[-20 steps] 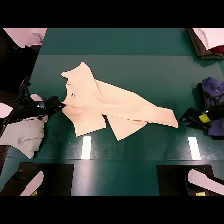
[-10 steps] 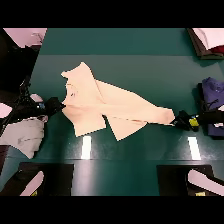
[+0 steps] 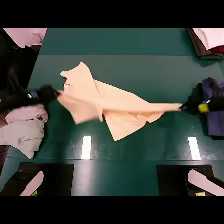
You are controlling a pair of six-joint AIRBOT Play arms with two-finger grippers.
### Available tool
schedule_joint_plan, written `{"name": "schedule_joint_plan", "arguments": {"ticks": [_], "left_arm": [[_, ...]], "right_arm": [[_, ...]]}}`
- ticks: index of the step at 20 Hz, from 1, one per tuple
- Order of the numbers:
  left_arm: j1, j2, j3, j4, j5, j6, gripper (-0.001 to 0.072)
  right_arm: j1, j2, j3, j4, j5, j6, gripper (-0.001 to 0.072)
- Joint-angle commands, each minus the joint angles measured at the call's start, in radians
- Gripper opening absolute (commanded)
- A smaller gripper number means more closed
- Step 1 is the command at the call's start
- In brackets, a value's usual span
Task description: Fold the shirts.
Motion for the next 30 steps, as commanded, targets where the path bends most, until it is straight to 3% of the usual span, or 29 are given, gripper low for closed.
{"name": "schedule_joint_plan", "arguments": {"ticks": [1,8,11,15,19,22,26,30], "left_arm": [[0.001,0.001,0.327,0.001,0.014,0.039,0.0023],[0.001,0.001,1.023,0.007,0.046,0.121,0.0022],[0.001,0.001,1.215,0.003,0.047,0.118,0.0022],[0.001,0.001,1.34,-0.097,0.036,0.113,0.0022],[0.001,-0.01,1.29,-0.11,-0.027,0.071,0.0022],[0.001,-0.016,1.066,-0.098,-0.122,0.026,0.0021],[0.001,-0.084,0.675,-0.093,-0.244,0.012,0.0022],[0.001,-0.263,0.402,-0.088,-0.222,0.072,0.0022]], "right_arm": [[0.0,0.116,0.251,0.039,-0.076,0.002,0.0018],[-0.003,0.315,0.809,0.027,-0.333,0.001,0.0017],[-0.003,0.356,0.945,-0.031,-0.325,0.001,0.0017],[-0.004,0.372,1.105,-0.227,-0.17,0.063,0.0016],[-0.004,0.372,1.122,-0.418,0.005,0.117,0.0015],[-0.003,0.342,0.998,-0.404,0.109,0.122,0.0015],[0.062,0.138,0.852,-0.409,0.329,0.133,0.0015],[0.161,-0.135,0.71,-0.41,0.375,0.134,0.0015]]}}
